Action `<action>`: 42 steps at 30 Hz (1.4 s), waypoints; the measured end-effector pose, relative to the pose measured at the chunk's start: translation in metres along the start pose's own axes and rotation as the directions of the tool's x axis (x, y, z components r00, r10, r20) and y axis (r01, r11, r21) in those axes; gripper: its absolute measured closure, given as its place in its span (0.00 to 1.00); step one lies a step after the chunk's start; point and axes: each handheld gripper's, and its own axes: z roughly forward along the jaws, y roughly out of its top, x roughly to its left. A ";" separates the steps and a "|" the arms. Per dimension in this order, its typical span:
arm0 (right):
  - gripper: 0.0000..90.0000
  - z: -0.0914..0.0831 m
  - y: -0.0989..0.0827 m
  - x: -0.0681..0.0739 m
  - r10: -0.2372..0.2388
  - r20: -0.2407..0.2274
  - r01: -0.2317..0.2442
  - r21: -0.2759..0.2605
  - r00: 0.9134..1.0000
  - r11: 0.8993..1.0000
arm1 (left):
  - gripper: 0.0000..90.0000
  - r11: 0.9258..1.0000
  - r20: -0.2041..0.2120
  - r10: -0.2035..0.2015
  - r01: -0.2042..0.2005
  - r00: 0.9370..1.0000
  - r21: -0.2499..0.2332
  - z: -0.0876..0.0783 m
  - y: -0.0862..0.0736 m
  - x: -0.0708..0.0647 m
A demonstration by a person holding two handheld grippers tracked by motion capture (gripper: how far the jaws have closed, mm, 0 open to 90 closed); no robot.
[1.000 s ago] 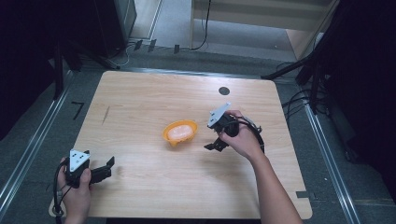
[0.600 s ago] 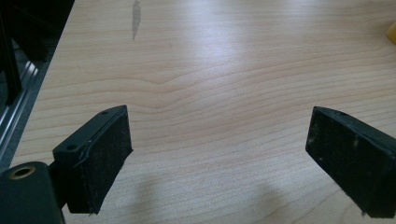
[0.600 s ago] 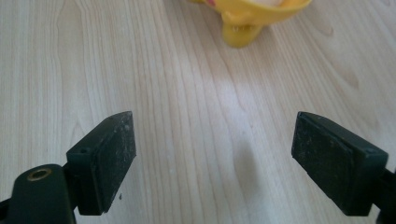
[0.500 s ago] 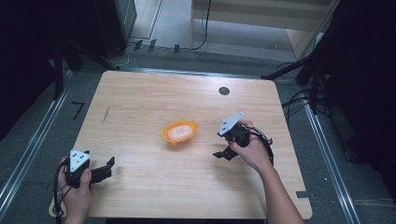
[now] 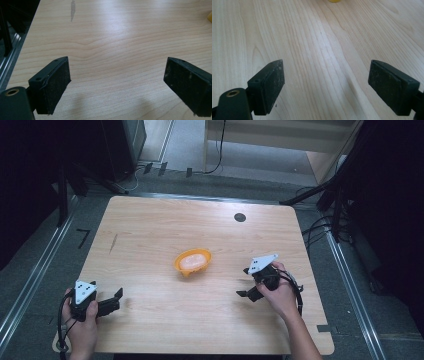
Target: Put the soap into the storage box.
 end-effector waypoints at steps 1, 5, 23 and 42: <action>0.16 -0.001 -0.003 0.001 0.006 0.005 -0.006 -0.005 1.000 1.000 | 0.08 1.000 0.000 0.000 0.000 1.000 0.000 0.000 0.000 0.000; 0.16 -0.006 -0.014 0.004 0.035 0.024 -0.034 -0.030 0.999 0.999 | 0.08 1.000 0.000 0.000 0.000 1.000 0.000 0.000 0.000 0.000; 0.15 -0.024 -0.065 0.018 0.135 0.090 -0.129 -0.069 0.987 0.989 | 0.08 1.000 -0.004 0.001 -0.001 1.000 0.000 0.000 0.000 -0.001; 0.15 -0.047 -0.119 0.030 0.281 0.166 -0.248 -0.194 0.945 0.949 | 0.08 1.000 -0.006 0.012 -0.012 1.000 0.000 0.000 0.000 -0.001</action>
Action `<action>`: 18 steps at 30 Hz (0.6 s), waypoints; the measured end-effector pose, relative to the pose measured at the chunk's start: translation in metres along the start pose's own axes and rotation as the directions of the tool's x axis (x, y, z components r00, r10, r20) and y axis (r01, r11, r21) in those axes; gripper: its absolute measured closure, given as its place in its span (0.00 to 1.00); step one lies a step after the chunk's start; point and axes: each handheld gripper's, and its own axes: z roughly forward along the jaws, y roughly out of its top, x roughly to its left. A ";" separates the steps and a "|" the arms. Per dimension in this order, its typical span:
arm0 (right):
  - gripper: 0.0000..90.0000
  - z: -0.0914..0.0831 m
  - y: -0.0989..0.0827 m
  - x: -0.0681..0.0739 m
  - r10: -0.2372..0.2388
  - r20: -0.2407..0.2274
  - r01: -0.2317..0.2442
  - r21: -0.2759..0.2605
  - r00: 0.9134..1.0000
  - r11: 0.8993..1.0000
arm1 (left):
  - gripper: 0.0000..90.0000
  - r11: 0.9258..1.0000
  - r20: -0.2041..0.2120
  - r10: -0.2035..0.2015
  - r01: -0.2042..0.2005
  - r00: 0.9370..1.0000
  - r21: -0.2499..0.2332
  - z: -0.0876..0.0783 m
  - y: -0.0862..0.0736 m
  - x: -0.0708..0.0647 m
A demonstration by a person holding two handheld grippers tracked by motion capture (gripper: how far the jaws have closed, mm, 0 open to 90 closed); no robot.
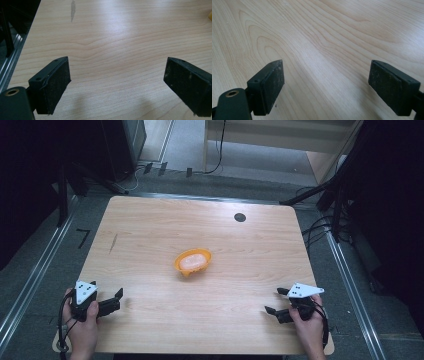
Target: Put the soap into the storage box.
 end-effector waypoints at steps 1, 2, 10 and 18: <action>0.15 -0.001 -0.002 0.000 0.003 0.009 -0.002 -0.007 1.000 1.000 | 0.08 1.000 0.000 0.001 -0.001 1.000 -0.001 0.000 0.000 0.000; 0.15 -0.003 -0.004 0.000 0.010 0.015 -0.010 -0.012 1.000 1.000 | 0.08 1.000 0.000 0.001 -0.001 1.000 -0.001 0.000 0.000 0.000; 0.15 -0.020 -0.017 -0.001 0.066 0.092 -0.058 -0.088 0.994 0.994 | 0.08 1.000 0.004 0.003 -0.003 1.000 0.002 0.000 0.000 0.000; 0.15 -0.025 -0.021 0.000 0.101 0.107 -0.088 -0.122 0.989 0.989 | 0.08 1.000 0.002 0.014 -0.014 1.000 0.009 0.001 0.001 -0.002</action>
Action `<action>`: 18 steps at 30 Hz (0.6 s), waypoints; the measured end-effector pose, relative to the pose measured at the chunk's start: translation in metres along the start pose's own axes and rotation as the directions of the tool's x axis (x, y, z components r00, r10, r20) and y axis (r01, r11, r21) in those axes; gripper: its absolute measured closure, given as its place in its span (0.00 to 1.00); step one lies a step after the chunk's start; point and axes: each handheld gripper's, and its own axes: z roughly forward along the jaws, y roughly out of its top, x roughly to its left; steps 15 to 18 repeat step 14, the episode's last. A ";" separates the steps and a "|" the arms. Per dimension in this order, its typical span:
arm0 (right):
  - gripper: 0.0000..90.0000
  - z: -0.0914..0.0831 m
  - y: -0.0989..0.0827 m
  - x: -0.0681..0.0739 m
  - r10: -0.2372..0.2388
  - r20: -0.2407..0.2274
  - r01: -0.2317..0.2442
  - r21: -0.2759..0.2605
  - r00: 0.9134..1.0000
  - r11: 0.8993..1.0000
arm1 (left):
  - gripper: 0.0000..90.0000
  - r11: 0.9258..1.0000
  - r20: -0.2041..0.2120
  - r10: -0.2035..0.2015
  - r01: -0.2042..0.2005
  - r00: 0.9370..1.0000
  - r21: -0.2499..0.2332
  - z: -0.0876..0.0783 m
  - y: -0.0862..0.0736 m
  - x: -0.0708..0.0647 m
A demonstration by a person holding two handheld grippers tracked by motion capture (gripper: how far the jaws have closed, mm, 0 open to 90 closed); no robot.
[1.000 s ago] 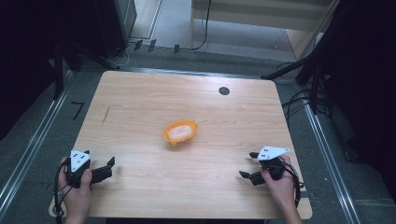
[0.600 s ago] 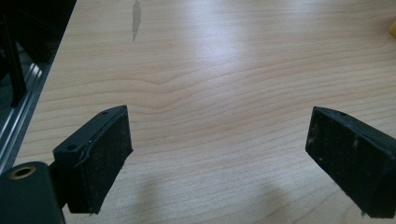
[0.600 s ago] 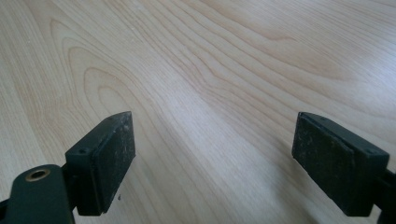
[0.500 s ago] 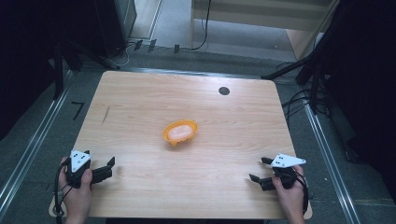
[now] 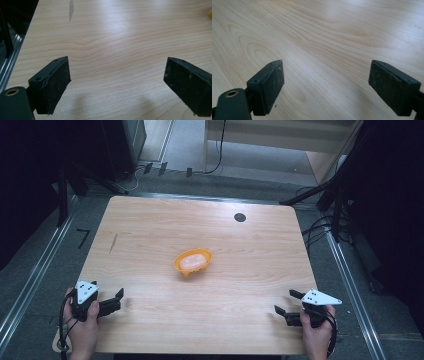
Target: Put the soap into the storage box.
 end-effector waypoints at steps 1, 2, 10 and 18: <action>0.15 -0.001 -0.001 0.000 0.004 0.013 -0.004 0.003 1.000 1.000 | 0.08 1.000 0.003 0.003 -0.003 1.000 0.000 0.000 0.000 0.000; 0.15 -0.001 -0.001 0.000 0.007 0.020 -0.007 -0.004 1.000 1.000 | 0.08 1.000 0.004 0.004 -0.004 1.000 -0.002 0.000 0.000 0.000; 0.15 -0.002 -0.001 -0.003 0.022 -0.003 -0.022 -0.006 1.000 1.000 | 0.08 1.000 0.005 0.015 -0.015 1.000 0.006 0.001 0.001 -0.002; 0.15 -0.001 0.000 -0.003 0.018 -0.007 -0.018 -0.011 1.000 1.000 | 0.08 1.000 0.005 0.022 -0.022 1.000 0.022 0.002 0.001 -0.002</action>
